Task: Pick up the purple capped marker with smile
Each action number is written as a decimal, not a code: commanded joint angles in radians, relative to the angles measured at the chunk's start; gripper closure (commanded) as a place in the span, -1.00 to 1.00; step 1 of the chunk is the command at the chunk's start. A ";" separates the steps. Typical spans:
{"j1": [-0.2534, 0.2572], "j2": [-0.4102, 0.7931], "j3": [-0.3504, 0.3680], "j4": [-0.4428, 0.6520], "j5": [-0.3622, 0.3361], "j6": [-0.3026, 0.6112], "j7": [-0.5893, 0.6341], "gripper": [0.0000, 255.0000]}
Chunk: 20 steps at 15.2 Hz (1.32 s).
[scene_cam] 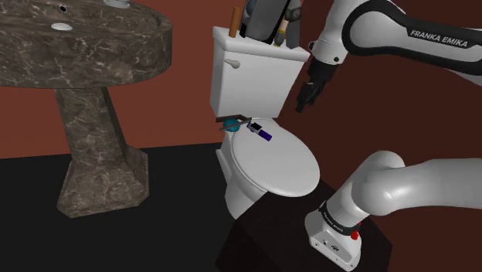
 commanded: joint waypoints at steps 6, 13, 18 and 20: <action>-0.020 0.095 -0.055 -0.070 -0.037 0.178 -0.056 -1.00; -0.043 0.294 -0.132 -0.105 -0.072 0.431 -0.134 -1.00; -0.052 0.474 -0.184 -0.083 -0.072 0.601 -0.197 -1.00; -0.053 0.552 -0.203 -0.063 -0.063 0.664 -0.226 -1.00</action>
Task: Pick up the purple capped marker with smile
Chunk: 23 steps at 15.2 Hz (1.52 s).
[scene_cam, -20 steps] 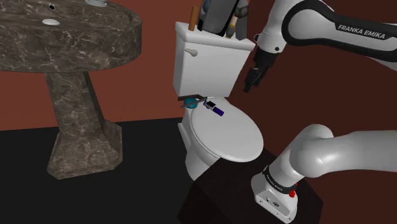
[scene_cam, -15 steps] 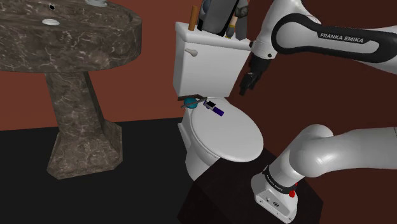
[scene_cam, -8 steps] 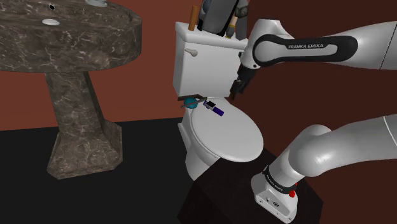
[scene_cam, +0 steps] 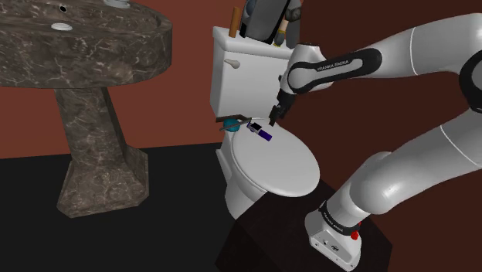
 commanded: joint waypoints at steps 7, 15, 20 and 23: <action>-0.014 0.334 -0.055 0.126 0.092 0.223 -0.147 -1.00; -0.049 0.537 -0.040 0.222 0.183 0.332 -0.241 -1.00; -0.058 0.593 -0.027 0.222 0.207 0.386 -0.257 -1.00; -0.059 0.592 -0.027 0.223 0.207 0.384 -0.258 1.00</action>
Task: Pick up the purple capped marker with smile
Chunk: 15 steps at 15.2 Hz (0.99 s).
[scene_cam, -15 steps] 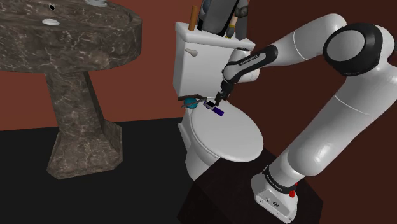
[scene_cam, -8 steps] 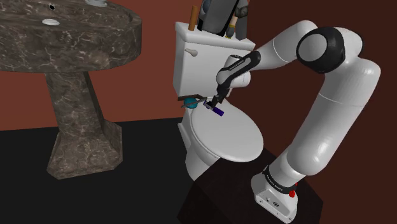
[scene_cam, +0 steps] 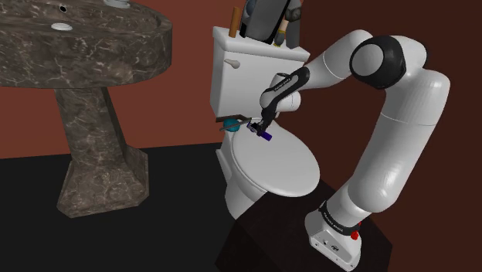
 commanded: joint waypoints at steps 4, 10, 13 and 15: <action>0.000 0.001 0.000 0.000 0.000 0.001 0.000 1.00; 0.005 -0.023 -0.006 -0.001 -0.010 -0.020 0.007 1.00; 0.011 -0.059 -0.014 -0.001 -0.025 -0.056 0.018 1.00; 0.014 -0.082 -0.019 0.000 -0.036 -0.080 0.025 1.00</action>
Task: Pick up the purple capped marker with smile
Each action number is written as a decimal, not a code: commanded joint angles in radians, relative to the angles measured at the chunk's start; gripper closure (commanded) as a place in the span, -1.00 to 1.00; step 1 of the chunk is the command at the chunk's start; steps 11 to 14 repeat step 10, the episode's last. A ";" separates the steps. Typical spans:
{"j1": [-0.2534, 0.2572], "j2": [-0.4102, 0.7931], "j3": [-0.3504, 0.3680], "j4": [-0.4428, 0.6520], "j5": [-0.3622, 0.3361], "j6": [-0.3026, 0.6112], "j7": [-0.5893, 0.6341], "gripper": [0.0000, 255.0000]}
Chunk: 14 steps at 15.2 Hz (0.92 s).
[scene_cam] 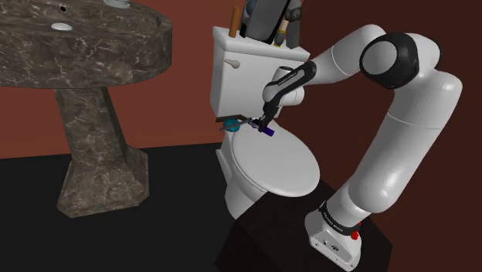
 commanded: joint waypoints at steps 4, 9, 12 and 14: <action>0.006 -0.057 -0.010 0.006 -0.024 -0.061 0.015 1.00; 0.010 -0.101 -0.016 0.015 -0.043 -0.113 0.027 1.00; 0.010 -0.101 -0.016 0.015 -0.043 -0.113 0.027 1.00; 0.010 -0.101 -0.016 0.015 -0.043 -0.113 0.027 1.00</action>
